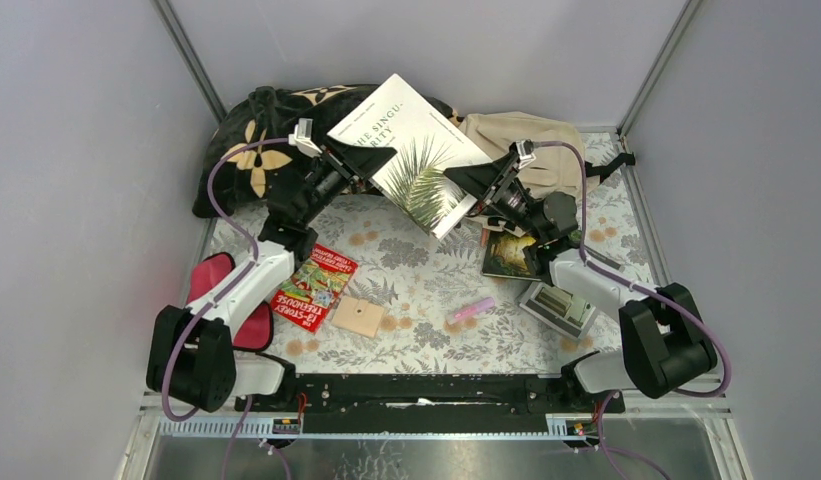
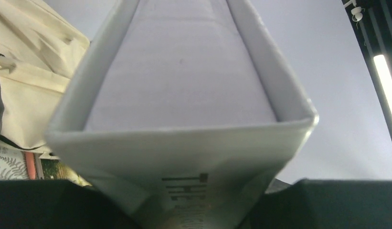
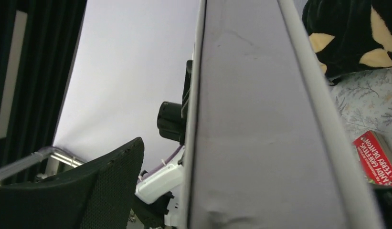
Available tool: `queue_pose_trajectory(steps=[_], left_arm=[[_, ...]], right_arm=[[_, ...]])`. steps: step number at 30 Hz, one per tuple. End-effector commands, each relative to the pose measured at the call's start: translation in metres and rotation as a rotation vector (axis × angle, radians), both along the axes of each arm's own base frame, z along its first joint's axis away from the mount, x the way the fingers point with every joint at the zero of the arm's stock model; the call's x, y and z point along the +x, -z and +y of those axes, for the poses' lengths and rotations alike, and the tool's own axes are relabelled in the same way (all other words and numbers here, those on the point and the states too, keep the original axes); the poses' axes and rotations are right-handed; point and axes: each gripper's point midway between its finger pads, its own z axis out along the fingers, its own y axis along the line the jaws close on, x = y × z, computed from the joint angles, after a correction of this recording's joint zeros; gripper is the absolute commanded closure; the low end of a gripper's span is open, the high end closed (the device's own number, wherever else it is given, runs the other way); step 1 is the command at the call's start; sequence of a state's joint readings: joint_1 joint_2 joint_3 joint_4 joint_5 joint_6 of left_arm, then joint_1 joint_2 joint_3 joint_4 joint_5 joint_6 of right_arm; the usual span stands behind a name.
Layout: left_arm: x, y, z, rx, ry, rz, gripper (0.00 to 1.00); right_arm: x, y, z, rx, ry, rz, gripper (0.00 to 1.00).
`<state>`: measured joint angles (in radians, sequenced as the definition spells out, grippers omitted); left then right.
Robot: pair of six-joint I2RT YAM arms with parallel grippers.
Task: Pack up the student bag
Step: Pick up the book from the center of the board.
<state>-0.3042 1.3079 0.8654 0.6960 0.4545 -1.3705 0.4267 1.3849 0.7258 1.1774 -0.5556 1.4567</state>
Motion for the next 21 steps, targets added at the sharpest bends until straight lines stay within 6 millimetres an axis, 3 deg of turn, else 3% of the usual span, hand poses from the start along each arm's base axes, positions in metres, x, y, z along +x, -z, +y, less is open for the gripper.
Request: queue_pose_trajectory(steps=[1,5,7,10,12,15,17,18,21], left_arm=[[-0.006,-0.015,-0.014,0.034,-0.006,-0.117,0.72],[0.0,-0.006,-0.025,0.053,0.01,-0.105,0.7],[0.001,-0.001,-0.034,0.066,0.042,-0.101,0.63],[0.002,0.009,-0.05,0.104,0.099,-0.101,0.35],[0.005,0.019,-0.058,0.153,0.125,-0.096,0.17],[0.013,0.042,-0.064,0.309,0.114,-0.099,0.02],[0.021,0.065,-0.063,0.455,0.078,-0.109,0.01],[0.024,0.076,-0.064,0.542,0.067,-0.125,0.01],[0.032,0.11,-0.079,0.807,0.073,-0.186,0.01]], right_arm=[[0.006,-0.022,-0.003,0.07,0.052,-0.02,0.19],[0.004,-0.019,-0.007,0.085,0.061,0.028,0.42],[0.005,-0.01,-0.01,0.053,0.086,0.075,0.54],[0.004,-0.002,-0.016,-0.025,0.142,0.087,0.74],[0.003,0.002,-0.026,-0.084,0.201,0.095,0.82],[0.004,0.001,-0.06,-0.186,0.344,0.101,0.84],[0.009,0.009,-0.093,-0.322,0.498,0.153,0.86],[0.008,0.029,-0.115,-0.439,0.593,0.244,0.86],[-0.001,0.035,-0.178,-0.639,0.878,0.313,0.89]])
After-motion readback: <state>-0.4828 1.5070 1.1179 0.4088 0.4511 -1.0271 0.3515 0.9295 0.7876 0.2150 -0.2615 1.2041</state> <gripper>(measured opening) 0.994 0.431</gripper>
